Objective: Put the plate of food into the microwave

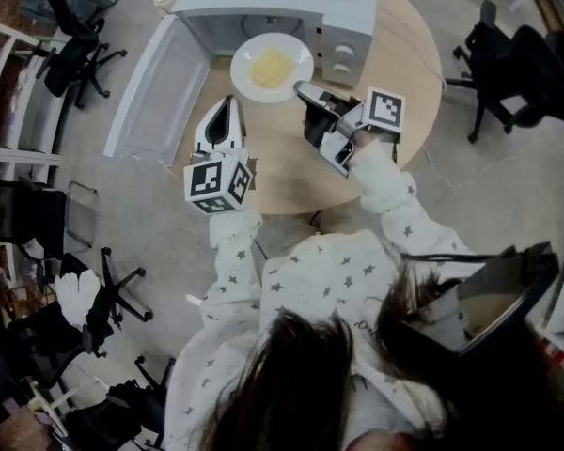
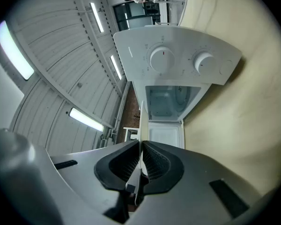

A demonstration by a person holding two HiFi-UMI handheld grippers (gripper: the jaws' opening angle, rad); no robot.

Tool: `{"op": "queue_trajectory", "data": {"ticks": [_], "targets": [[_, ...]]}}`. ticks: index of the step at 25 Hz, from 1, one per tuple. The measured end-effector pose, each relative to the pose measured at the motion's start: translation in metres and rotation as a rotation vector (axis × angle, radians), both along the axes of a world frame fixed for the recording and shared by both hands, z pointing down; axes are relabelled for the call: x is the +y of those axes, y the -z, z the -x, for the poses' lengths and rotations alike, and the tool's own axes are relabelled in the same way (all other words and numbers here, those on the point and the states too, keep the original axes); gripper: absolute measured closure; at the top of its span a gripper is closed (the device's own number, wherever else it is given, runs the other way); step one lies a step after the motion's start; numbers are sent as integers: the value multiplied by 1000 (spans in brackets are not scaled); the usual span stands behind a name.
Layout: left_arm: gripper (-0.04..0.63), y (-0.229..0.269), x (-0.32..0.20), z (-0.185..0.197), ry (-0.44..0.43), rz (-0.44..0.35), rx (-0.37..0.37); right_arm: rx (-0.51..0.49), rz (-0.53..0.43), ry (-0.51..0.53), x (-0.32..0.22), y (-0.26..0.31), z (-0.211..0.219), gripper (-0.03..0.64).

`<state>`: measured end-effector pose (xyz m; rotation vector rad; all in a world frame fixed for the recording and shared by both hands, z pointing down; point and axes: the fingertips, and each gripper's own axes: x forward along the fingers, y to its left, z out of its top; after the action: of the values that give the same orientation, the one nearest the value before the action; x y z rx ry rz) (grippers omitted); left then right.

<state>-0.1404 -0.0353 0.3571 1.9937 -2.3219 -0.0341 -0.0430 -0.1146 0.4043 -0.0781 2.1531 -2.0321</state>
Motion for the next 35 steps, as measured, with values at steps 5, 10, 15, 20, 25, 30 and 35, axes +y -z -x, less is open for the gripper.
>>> {"op": "queue_trajectory", "data": {"ticks": [5,10,15,20,25,30,35], "targets": [[594,-10,-5,1,-2,12,-2,-3,17,-3,-5,-10,1,595],[594,-17,-32,21,-22,42,5,17,34,-10,-26,-18,18,595],[594,-29,-59,47,-74,79,17,34,51,-42,-43,-29,45,595],[594,-46,-79,71,-149,112,28,53,79,-119,-56,-48,68,595],[594,-58,-94,91,-213,123,36,81,97,-213,-71,-68,85,595],[594,-73,-105,102,-254,134,55,94,109,-294,-85,-81,96,595],[594,-84,-118,105,-280,142,78,122,114,-342,-96,-89,105,595]]}}
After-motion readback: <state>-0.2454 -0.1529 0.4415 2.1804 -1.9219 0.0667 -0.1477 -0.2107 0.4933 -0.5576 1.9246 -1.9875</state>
